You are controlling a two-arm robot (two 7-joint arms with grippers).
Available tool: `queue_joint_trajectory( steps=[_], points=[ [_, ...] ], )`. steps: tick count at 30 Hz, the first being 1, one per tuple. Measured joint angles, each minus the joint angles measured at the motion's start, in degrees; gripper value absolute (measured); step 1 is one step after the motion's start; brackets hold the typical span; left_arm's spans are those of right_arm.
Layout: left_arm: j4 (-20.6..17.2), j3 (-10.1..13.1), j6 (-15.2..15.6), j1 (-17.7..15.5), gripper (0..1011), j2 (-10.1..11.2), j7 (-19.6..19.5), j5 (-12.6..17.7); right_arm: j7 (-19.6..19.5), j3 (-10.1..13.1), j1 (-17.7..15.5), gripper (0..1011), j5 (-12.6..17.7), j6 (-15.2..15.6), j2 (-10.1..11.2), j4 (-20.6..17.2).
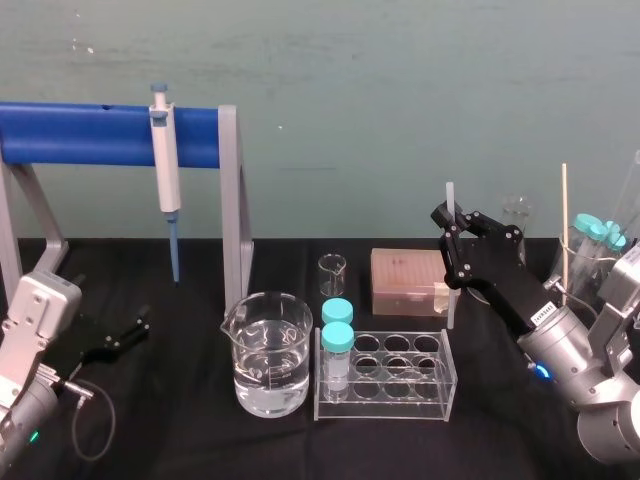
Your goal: Pick up the stirring rod with one hand, then place it down.
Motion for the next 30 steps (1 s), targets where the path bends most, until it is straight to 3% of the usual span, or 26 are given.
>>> queue_joint_trajectory(
  steps=[30],
  points=[
    [0.00,0.00,0.00,0.00,1000,0.00,0.00,0.00,0.01,-0.01,0.00,72,0.00,0.00,0.01,0.00]
  ],
)
